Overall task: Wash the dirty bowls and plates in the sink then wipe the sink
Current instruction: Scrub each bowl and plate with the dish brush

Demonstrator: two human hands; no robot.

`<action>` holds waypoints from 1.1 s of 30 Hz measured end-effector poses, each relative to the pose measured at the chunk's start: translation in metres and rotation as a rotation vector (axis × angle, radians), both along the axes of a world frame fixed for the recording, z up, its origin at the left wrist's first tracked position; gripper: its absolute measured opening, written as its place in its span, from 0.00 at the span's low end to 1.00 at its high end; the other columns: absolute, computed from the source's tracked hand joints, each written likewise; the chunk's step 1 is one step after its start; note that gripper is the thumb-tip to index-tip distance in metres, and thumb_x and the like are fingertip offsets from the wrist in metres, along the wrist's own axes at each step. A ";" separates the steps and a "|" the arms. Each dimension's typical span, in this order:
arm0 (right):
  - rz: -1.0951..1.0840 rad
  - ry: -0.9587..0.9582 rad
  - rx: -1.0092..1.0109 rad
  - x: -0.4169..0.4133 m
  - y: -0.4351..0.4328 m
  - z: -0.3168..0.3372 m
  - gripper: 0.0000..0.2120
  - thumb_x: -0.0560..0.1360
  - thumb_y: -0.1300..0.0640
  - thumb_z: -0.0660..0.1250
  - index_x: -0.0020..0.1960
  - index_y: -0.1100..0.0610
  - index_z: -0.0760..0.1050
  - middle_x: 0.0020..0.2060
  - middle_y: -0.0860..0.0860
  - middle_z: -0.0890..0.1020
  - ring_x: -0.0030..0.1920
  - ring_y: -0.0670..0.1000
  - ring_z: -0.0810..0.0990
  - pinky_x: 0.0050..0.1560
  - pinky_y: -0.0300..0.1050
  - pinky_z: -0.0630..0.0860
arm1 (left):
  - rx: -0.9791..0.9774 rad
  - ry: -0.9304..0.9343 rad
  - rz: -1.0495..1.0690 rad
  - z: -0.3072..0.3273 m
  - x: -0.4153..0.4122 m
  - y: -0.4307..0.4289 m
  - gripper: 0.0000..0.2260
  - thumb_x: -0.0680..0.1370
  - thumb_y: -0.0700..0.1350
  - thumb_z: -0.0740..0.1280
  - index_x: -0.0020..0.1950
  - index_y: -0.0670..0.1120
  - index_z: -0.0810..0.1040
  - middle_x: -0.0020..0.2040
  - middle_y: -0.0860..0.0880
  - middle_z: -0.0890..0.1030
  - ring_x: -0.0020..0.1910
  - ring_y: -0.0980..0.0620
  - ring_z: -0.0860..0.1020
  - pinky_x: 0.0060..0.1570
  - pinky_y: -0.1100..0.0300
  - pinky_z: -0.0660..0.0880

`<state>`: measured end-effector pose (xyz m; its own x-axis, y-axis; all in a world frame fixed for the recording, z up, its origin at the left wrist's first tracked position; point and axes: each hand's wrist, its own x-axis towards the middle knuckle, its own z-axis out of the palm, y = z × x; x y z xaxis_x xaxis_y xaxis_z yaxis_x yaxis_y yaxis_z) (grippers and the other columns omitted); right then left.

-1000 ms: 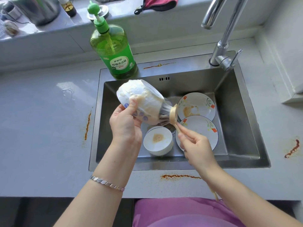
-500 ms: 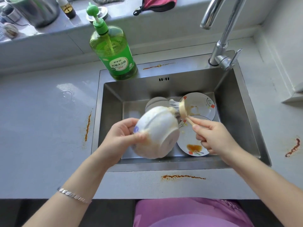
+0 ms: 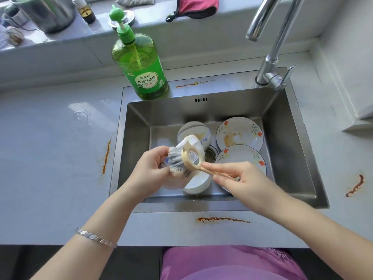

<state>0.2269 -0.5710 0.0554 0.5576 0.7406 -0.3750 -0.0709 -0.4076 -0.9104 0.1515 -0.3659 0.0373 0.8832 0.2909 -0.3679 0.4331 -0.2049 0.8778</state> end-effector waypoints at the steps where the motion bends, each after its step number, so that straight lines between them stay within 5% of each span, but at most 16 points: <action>1: -0.034 -0.007 -0.001 0.002 0.000 -0.002 0.17 0.78 0.62 0.62 0.59 0.42 0.74 0.33 0.26 0.77 0.42 0.26 0.76 0.47 0.25 0.69 | -0.009 -0.006 0.017 0.001 0.002 0.000 0.10 0.64 0.44 0.72 0.45 0.48 0.80 0.40 0.46 0.84 0.40 0.50 0.80 0.41 0.54 0.77; 6: -0.186 -0.102 -0.084 0.014 -0.003 -0.010 0.16 0.78 0.61 0.60 0.63 0.46 0.74 0.19 0.31 0.70 0.27 0.29 0.72 0.39 0.26 0.66 | -0.022 -0.021 0.025 0.005 0.005 -0.002 0.12 0.62 0.48 0.72 0.44 0.48 0.80 0.38 0.48 0.83 0.38 0.53 0.80 0.39 0.57 0.79; 10: -0.085 -0.135 -0.005 -0.004 -0.004 -0.001 0.18 0.77 0.60 0.63 0.57 0.37 0.73 0.47 0.28 0.77 0.47 0.26 0.75 0.51 0.22 0.68 | -0.058 -0.060 0.054 0.007 0.005 0.000 0.10 0.64 0.43 0.72 0.44 0.47 0.79 0.37 0.50 0.83 0.39 0.52 0.80 0.40 0.56 0.79; 14: -0.229 -0.126 -0.143 0.018 -0.004 -0.015 0.17 0.78 0.59 0.61 0.62 0.42 0.74 0.49 0.37 0.80 0.49 0.36 0.78 0.50 0.30 0.68 | -0.077 -0.053 0.043 0.008 0.004 0.000 0.10 0.63 0.43 0.71 0.44 0.49 0.80 0.37 0.51 0.83 0.39 0.51 0.80 0.40 0.56 0.79; 17: -0.123 -0.127 -0.054 0.007 -0.004 -0.008 0.17 0.78 0.60 0.62 0.60 0.39 0.74 0.41 0.32 0.77 0.39 0.27 0.76 0.47 0.25 0.68 | -0.078 -0.061 0.019 0.006 0.003 0.001 0.11 0.63 0.45 0.74 0.44 0.50 0.80 0.37 0.51 0.83 0.38 0.54 0.80 0.38 0.59 0.78; 19: -0.087 -0.132 -0.053 0.008 -0.004 -0.010 0.17 0.77 0.59 0.63 0.58 0.38 0.74 0.44 0.30 0.78 0.47 0.26 0.75 0.50 0.24 0.69 | -0.065 -0.053 0.006 0.005 0.002 0.001 0.09 0.65 0.42 0.73 0.44 0.49 0.80 0.37 0.52 0.83 0.38 0.55 0.80 0.39 0.59 0.78; 22: -0.194 -0.066 -0.120 0.027 -0.006 -0.032 0.16 0.78 0.59 0.61 0.62 0.44 0.74 0.26 0.36 0.74 0.32 0.48 0.72 0.41 0.37 0.69 | -0.101 -0.059 0.036 0.007 0.001 0.002 0.11 0.63 0.44 0.72 0.45 0.47 0.80 0.37 0.51 0.82 0.39 0.52 0.80 0.38 0.58 0.78; 24: -0.266 -0.006 -0.139 0.030 -0.007 -0.043 0.15 0.78 0.60 0.60 0.63 0.48 0.74 0.22 0.43 0.68 0.33 0.55 0.62 0.32 0.41 0.63 | -0.149 -0.090 0.120 0.006 0.001 0.003 0.15 0.61 0.47 0.73 0.45 0.46 0.80 0.37 0.52 0.83 0.38 0.53 0.80 0.36 0.61 0.78; 26: -0.331 0.042 -0.094 0.021 -0.005 -0.048 0.16 0.78 0.61 0.60 0.62 0.46 0.73 0.23 0.43 0.69 0.28 0.48 0.67 0.29 0.32 0.61 | -0.243 -0.117 0.300 0.003 0.002 0.000 0.14 0.61 0.42 0.73 0.46 0.44 0.79 0.35 0.52 0.83 0.36 0.54 0.81 0.32 0.63 0.77; 28: -0.381 0.049 -0.063 0.009 0.001 -0.048 0.17 0.78 0.62 0.60 0.61 0.43 0.71 0.21 0.37 0.72 0.27 0.39 0.72 0.36 0.29 0.67 | -0.348 -0.127 0.464 0.000 0.005 -0.006 0.11 0.65 0.39 0.71 0.47 0.43 0.79 0.36 0.50 0.83 0.35 0.53 0.81 0.32 0.61 0.77; 31: -0.426 0.028 -0.086 0.003 0.007 -0.057 0.17 0.78 0.61 0.59 0.62 0.43 0.73 0.18 0.40 0.68 0.28 0.45 0.65 0.39 0.40 0.66 | -0.431 -0.100 0.636 -0.003 0.011 -0.019 0.08 0.74 0.36 0.67 0.53 0.40 0.77 0.41 0.47 0.82 0.40 0.50 0.80 0.37 0.57 0.76; 33: -0.394 0.022 -0.104 0.001 0.007 -0.062 0.17 0.79 0.60 0.59 0.64 0.44 0.72 0.19 0.34 0.70 0.28 0.40 0.68 0.40 0.36 0.66 | -0.452 -0.081 0.739 -0.004 0.015 -0.022 0.08 0.76 0.37 0.64 0.55 0.39 0.76 0.44 0.47 0.81 0.42 0.51 0.79 0.40 0.58 0.77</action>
